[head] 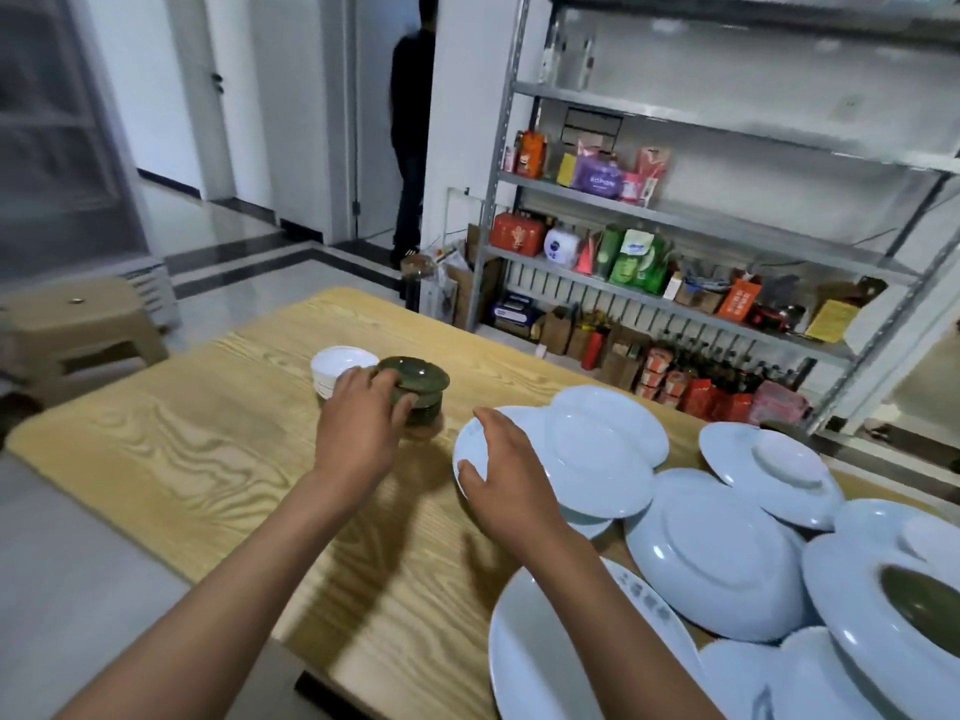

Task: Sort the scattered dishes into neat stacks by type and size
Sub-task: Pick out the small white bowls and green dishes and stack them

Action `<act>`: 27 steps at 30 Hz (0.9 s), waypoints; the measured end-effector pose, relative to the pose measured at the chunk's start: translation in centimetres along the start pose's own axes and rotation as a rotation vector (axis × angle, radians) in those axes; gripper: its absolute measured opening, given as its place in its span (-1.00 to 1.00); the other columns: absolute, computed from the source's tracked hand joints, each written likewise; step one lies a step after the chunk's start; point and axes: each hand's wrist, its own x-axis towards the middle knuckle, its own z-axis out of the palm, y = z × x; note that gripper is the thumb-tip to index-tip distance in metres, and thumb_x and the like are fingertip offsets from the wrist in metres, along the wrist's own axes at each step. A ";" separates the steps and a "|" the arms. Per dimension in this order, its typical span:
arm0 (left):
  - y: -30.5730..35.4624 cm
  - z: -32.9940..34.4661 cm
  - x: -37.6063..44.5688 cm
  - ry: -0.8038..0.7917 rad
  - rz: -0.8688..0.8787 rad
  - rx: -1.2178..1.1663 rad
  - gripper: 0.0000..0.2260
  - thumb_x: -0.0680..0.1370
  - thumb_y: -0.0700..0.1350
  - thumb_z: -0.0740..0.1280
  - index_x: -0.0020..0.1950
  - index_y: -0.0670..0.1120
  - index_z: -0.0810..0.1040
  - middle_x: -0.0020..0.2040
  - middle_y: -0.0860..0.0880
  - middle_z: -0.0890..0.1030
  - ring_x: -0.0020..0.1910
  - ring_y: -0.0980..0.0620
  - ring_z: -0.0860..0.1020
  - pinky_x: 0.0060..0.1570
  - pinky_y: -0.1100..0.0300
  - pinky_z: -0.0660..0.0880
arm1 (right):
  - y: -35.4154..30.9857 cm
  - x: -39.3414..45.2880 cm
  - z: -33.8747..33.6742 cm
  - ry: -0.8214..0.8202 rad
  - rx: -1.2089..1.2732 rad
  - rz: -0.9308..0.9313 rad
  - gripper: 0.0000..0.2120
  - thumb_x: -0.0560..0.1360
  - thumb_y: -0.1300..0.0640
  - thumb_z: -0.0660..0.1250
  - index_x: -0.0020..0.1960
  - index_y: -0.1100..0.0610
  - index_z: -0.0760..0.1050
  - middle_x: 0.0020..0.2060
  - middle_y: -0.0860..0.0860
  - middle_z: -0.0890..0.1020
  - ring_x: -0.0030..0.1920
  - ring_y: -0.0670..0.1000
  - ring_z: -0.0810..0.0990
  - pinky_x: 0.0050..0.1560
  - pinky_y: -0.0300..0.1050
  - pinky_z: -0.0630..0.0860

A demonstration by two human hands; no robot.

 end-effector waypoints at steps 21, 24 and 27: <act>-2.7 6.4 1.2 -0.230 -0.126 0.150 -0.61 0.60 0.02 0.19 0.37 -0.13 0.38 0.43 -0.32 0.27 0.43 -0.30 0.16 0.28 -0.12 0.30 | 3.6 2.2 -0.6 0.070 0.038 -0.013 -0.53 0.57 0.08 0.22 0.46 -0.01 0.24 0.42 -0.11 0.34 0.41 -0.11 0.26 0.30 -0.34 0.12; -0.9 5.9 0.6 -0.199 -0.067 0.146 -0.60 0.59 0.00 0.23 0.38 -0.13 0.38 0.46 -0.28 0.25 0.44 -0.28 0.17 0.28 -0.14 0.31 | 4.2 1.1 -1.7 0.097 0.057 0.016 -0.52 0.57 0.09 0.23 0.47 0.02 0.24 0.44 -0.08 0.33 0.43 -0.07 0.25 0.36 -0.28 0.13; 2.5 5.8 -0.1 -0.178 0.056 0.104 -0.59 0.59 0.00 0.22 0.41 -0.10 0.37 0.48 -0.21 0.25 0.48 -0.22 0.14 0.34 -0.14 0.26 | 5.3 -0.7 -3.5 0.150 0.055 0.054 -0.51 0.57 0.09 0.24 0.48 0.05 0.25 0.45 -0.05 0.33 0.44 -0.05 0.24 0.42 -0.18 0.17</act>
